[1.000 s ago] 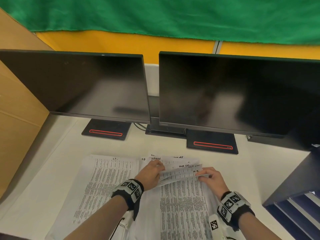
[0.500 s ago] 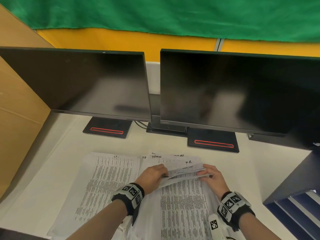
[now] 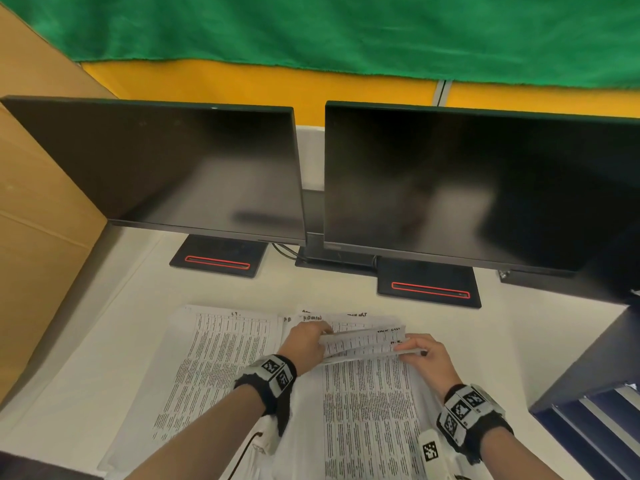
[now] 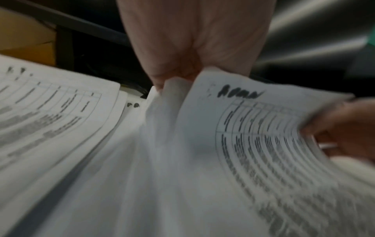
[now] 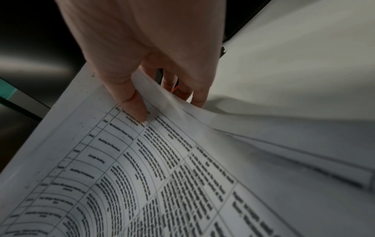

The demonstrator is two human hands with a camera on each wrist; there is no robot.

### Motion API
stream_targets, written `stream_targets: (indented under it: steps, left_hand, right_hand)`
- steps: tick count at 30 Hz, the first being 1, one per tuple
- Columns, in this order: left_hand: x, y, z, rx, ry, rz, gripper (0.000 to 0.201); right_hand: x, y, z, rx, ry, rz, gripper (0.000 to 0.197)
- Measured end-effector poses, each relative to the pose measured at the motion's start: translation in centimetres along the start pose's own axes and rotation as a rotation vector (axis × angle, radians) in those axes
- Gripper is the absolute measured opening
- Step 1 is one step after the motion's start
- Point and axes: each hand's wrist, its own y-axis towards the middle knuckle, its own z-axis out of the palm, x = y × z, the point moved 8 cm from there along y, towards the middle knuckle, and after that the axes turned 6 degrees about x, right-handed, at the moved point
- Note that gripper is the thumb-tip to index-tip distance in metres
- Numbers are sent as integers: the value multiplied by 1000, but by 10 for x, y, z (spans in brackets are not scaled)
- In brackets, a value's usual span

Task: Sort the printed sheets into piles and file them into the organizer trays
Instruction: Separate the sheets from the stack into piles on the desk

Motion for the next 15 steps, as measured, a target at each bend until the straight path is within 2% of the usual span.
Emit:
stream_targets:
  steps: [4,11,15]
  left_hand:
    - [-13,-9,5,-55,171,167,37]
    - [-12,-12,17,-72,308,204,39]
    - [-18,-18,10,-169,254,261,33]
  right_hand:
    - [-4,0,-2,2,35,18,33]
    - [-14,2,0,3,37,29,39]
    - [-8,-1,-1,-2,31,9,44]
